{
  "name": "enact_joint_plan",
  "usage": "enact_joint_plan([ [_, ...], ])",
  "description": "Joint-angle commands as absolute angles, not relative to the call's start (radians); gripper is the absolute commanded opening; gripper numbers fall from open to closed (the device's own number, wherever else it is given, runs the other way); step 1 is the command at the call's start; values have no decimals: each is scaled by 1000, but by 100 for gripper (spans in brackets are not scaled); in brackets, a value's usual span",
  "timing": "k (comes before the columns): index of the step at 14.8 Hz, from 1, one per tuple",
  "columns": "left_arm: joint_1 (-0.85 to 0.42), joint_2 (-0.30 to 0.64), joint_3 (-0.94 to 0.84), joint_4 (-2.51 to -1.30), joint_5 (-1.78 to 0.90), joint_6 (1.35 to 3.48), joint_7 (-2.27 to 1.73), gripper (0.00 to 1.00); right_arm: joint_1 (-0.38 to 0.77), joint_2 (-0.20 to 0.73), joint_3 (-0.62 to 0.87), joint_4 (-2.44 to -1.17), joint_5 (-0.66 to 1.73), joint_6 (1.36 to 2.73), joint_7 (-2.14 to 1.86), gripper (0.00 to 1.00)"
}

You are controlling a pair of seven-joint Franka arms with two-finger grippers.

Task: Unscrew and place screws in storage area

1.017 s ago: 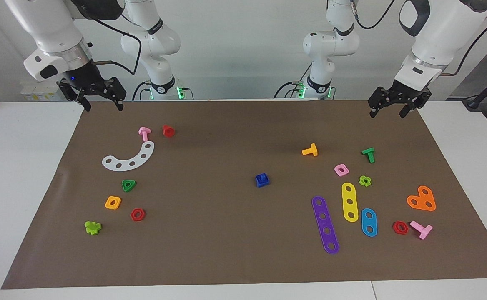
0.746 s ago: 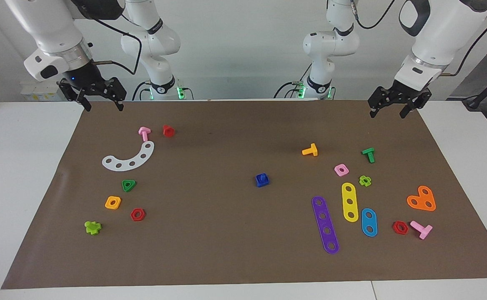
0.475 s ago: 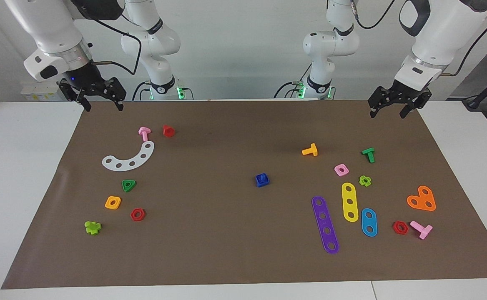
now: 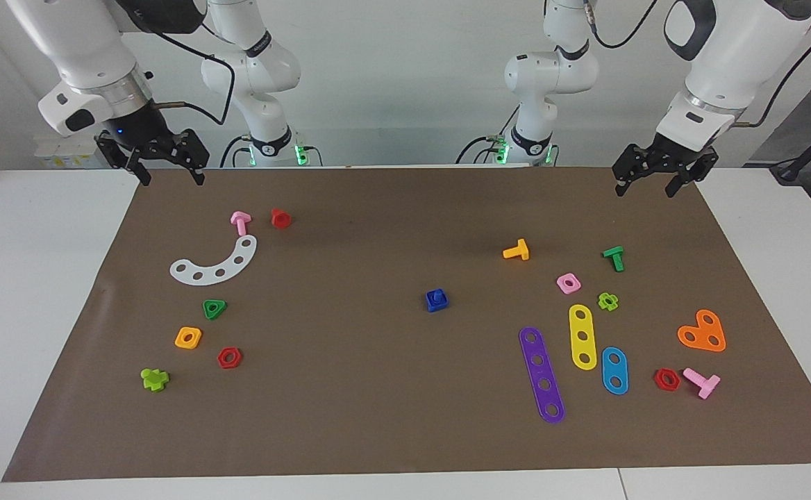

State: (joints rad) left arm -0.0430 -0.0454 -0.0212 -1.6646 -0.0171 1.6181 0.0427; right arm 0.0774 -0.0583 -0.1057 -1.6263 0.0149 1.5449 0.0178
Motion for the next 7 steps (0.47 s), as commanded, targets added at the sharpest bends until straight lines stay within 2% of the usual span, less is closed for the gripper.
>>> enact_joint_plan([
  [1, -70, -89, -32, -1738, -15, 1663, 5, 100, 78, -71, -101, -1634, 21, 1543, 20, 100],
  [4, -158, -91, -31, -1784, -15, 1716, -110, 100, 80, -71, -101, -1634, 23, 1543, 20, 100],
  [7, -227, -48, -31, -1787, -17, 1759, -181, 100, 80, -71, -101, -1634, 23, 1543, 20, 100],
])
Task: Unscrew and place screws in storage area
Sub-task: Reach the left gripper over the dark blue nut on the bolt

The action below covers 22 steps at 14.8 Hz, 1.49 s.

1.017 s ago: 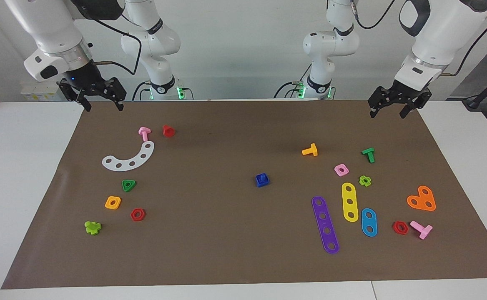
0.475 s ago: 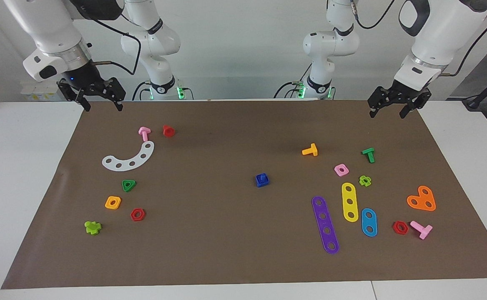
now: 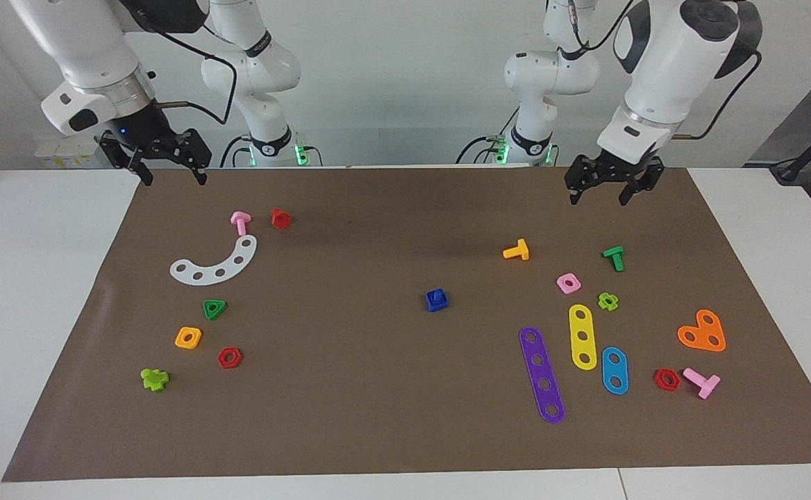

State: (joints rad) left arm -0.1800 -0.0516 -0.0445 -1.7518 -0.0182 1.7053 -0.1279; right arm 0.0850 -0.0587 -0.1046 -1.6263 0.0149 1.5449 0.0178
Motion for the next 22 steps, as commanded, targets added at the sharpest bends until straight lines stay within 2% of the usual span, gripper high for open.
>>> enact_joint_plan([
  [1, -259, -29, -31, -1787, -17, 1782, -230, 100, 80, -71, -101, -1634, 23, 1543, 21, 100],
  [7, -385, 92, -29, -1779, -17, 1905, -394, 100, 80, -71, -101, -1634, 23, 1543, 21, 100],
  [12, -437, 164, -31, -1775, -23, 2025, -489, 100, 80, -71, -101, -1634, 23, 1542, 20, 100],
  [19, -528, 388, -26, -1658, -11, 2094, -633, 100, 80, -71, -101, -1634, 23, 1542, 20, 100],
  [22, -540, 422, -26, -1658, -9, 2143, -641, 100, 80, -71, -101, -1634, 23, 1542, 21, 100],
])
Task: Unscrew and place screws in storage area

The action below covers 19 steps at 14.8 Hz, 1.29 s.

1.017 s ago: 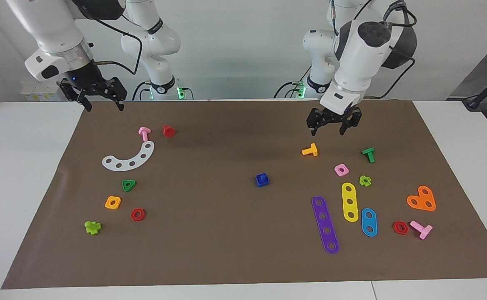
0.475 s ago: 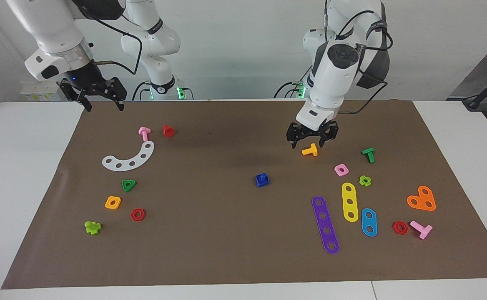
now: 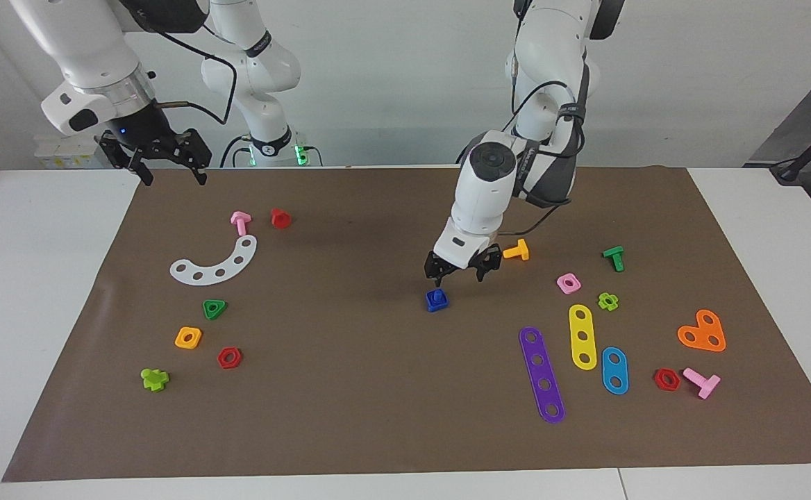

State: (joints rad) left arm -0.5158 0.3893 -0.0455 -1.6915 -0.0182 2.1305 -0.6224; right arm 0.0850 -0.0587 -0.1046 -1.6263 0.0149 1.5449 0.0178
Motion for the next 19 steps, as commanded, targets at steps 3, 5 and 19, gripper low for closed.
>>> enact_joint_plan([
  [3, -564, 454, -26, -1663, -8, 2174, -641, 99, 80, -71, -101, -1634, 23, 1542, 21, 100],
  [5, -569, 460, -26, -1670, 3, 2201, -643, 98, 80, -71, -101, -1634, 23, 1542, 20, 100],
  [19, -592, 465, -26, -1775, 9, 2325, -678, 84, 80, -71, -101, -1634, 23, 1542, 21, 100],
])
